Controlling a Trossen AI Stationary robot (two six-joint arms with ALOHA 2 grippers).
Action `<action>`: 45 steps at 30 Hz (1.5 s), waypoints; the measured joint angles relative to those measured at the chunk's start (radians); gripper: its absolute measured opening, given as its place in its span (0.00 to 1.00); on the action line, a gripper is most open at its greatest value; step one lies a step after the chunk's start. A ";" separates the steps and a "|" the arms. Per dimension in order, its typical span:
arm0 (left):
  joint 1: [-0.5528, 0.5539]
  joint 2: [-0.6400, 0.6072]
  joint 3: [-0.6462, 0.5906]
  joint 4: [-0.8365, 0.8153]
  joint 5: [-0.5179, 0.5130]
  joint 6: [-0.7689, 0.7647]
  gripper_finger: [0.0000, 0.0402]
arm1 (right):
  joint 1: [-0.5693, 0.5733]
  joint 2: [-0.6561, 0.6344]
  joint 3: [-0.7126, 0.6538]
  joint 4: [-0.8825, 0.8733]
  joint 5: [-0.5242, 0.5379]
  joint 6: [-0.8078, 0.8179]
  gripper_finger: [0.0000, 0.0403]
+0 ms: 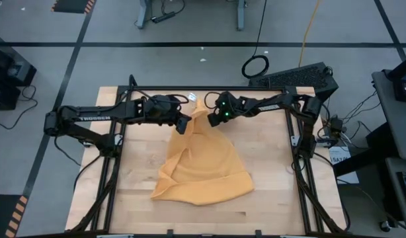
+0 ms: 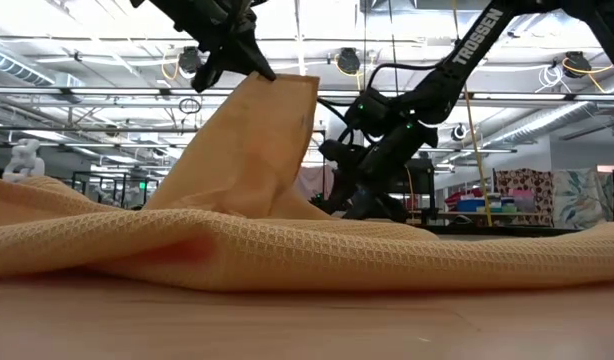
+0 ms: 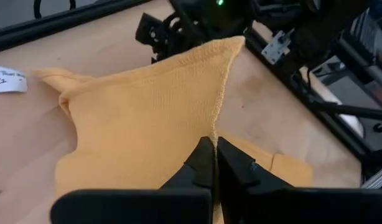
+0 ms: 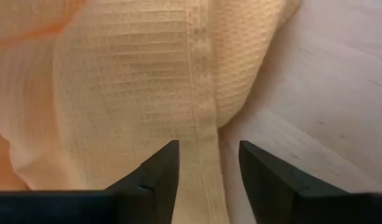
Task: Roll towel
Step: Roll the yellow towel
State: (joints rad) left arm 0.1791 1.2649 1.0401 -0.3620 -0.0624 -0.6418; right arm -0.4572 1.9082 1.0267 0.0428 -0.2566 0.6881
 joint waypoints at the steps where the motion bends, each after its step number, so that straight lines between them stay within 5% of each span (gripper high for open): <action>1: 0.000 -0.002 0.000 0.001 0.000 -0.001 0.01 | 0.000 0.001 0.000 -0.001 -0.007 -0.002 0.35; 10: 0.001 -0.002 0.000 0.004 -0.007 -0.001 0.01 | 0.007 0.001 0.000 -0.001 -0.011 -0.041 0.02; 17: 0.006 -0.002 0.000 -0.016 -0.008 -0.007 0.01 | -0.007 -0.009 0.000 -0.013 -0.120 0.006 0.00; 24: 0.006 -0.005 0.000 -0.044 -0.008 -0.009 0.01 | -0.058 -0.041 0.011 -0.063 -0.139 0.133 0.10; 32: 0.011 -0.005 0.000 -0.040 -0.008 -0.033 0.01 | -0.028 0.068 0.105 -0.110 -0.099 0.122 0.37; 37: 0.011 -0.005 0.000 -0.041 -0.008 -0.034 0.01 | -0.023 0.089 0.124 -0.133 -0.068 0.093 0.43; 41: 0.012 -0.005 0.000 -0.041 -0.008 -0.034 0.01 | -0.023 0.089 0.124 -0.134 -0.057 0.063 0.32; 45: 0.015 -0.005 0.000 -0.044 -0.013 -0.034 0.01 | -0.028 0.082 0.123 -0.152 -0.078 0.021 0.08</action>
State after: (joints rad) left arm 0.1939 1.2594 1.0401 -0.4065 -0.0753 -0.6754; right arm -0.4856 1.9897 1.1495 -0.1095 -0.3350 0.7095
